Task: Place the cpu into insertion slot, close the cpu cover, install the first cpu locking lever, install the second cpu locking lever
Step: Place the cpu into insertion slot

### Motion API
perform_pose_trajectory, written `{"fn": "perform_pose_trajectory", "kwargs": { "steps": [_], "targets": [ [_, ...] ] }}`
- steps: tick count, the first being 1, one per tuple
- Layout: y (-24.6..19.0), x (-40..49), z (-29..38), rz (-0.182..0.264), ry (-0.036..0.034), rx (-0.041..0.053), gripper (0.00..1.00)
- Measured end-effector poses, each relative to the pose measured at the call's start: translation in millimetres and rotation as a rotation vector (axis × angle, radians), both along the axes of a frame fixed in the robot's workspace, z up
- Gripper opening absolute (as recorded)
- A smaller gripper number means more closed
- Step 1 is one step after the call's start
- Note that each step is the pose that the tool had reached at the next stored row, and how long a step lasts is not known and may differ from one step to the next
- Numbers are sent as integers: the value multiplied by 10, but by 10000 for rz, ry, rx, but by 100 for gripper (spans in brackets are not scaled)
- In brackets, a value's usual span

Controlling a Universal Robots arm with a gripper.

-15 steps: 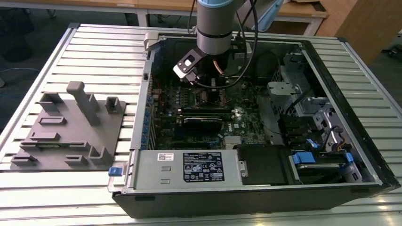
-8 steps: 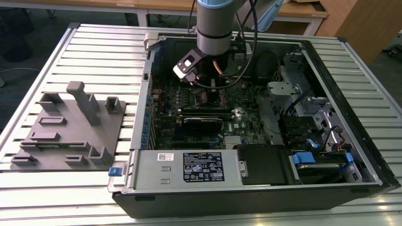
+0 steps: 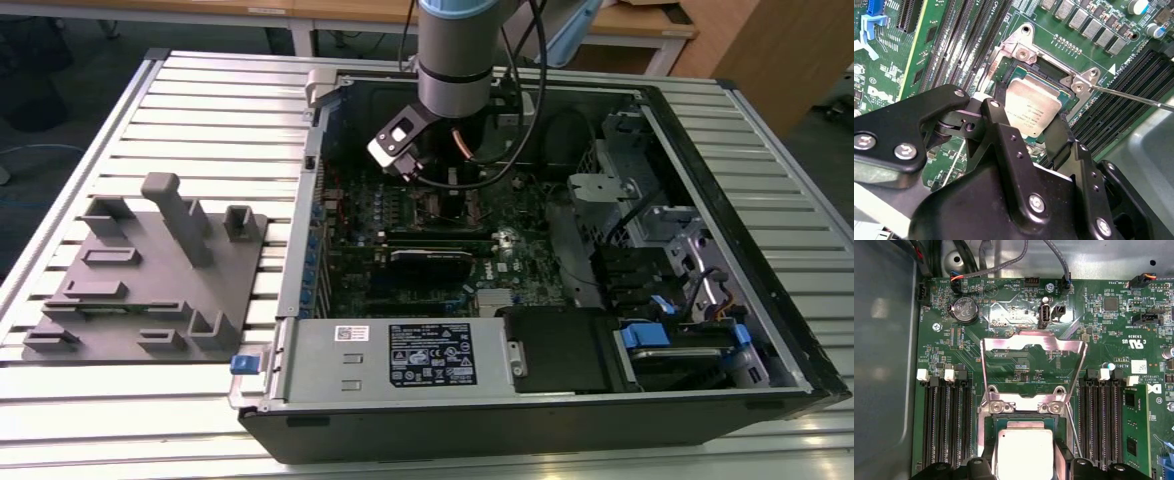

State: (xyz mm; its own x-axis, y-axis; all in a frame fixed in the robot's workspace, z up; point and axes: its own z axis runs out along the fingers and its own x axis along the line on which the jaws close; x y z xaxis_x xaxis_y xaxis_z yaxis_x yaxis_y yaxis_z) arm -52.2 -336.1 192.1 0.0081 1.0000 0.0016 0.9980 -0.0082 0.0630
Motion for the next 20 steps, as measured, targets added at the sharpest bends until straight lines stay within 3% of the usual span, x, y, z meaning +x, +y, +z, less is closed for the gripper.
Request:
{"fn": "perform_pose_trajectory", "kwargs": {
  "steps": [20],
  "targets": [
    [5,-3,0,0,0,0,54]
  ]
}}
